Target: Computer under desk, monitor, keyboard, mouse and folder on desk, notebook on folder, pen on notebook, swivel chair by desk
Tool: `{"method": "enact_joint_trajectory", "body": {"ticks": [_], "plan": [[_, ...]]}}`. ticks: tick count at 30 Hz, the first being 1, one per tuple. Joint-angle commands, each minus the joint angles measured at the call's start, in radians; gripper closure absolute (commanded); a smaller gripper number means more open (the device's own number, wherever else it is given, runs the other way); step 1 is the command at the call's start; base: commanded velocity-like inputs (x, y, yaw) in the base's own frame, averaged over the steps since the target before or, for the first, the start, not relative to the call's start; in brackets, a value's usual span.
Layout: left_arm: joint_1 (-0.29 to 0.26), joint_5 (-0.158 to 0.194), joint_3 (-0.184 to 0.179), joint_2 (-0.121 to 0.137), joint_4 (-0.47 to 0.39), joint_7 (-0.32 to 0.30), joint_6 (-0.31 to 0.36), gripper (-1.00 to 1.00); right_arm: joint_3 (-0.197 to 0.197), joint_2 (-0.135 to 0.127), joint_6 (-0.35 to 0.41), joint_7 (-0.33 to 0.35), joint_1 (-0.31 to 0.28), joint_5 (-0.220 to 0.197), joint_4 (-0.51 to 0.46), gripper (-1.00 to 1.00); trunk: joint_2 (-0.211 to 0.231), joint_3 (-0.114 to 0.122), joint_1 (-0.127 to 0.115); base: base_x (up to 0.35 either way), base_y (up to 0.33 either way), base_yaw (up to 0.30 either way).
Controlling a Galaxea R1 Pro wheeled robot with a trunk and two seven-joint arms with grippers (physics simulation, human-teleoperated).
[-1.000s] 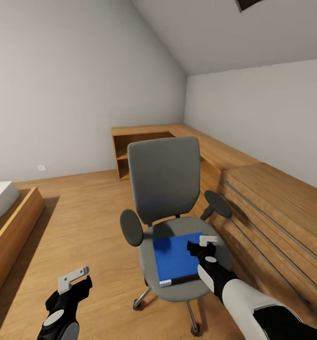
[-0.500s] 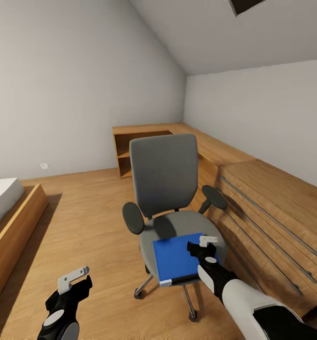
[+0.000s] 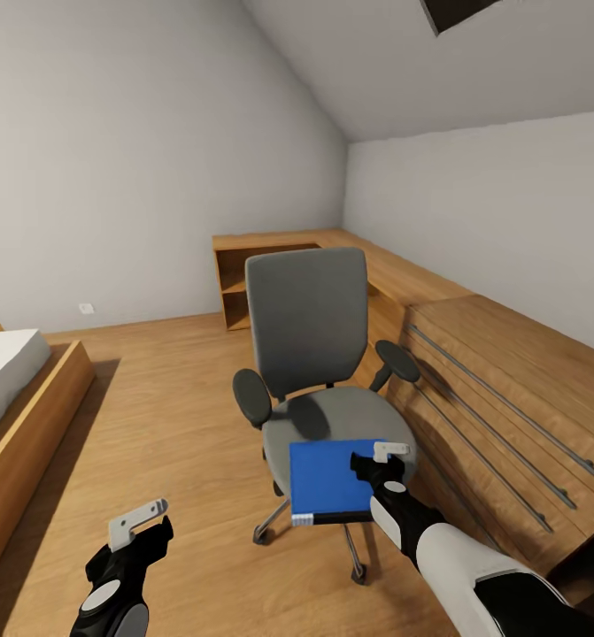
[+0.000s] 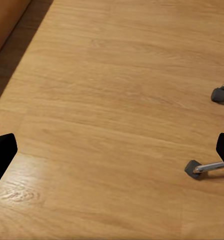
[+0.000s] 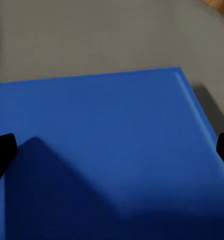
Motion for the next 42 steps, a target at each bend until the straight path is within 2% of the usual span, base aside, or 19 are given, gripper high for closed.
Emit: {"method": "enact_joint_trajectory", "body": {"ticks": [1, 11, 42], "plan": [[-0.001, 0.006, -0.003, 0.001, -0.001, 0.009, 0.003, -1.00, 0.006, 0.000, -0.005, -0.005, 0.000, -0.017, 0.036, -1.00, 0.000, -0.001, 0.000, -0.003, 0.000, 0.000], [-0.001, 0.005, -0.003, 0.001, -0.001, 0.008, 0.003, -1.00, 0.006, 0.000, -0.005, -0.005, 0.000, -0.017, 0.036, -1.00, 0.000, -0.001, 0.000, 0.000, 0.000, 0.000], [-0.001, 0.005, -0.003, 0.000, 0.006, 0.009, 0.003, -1.00, 0.006, 0.000, -0.005, -0.005, 0.000, -0.017, 0.036, -1.00, 0.217, 0.096, -0.119, 0.000, 0.000, 0.000]]}}
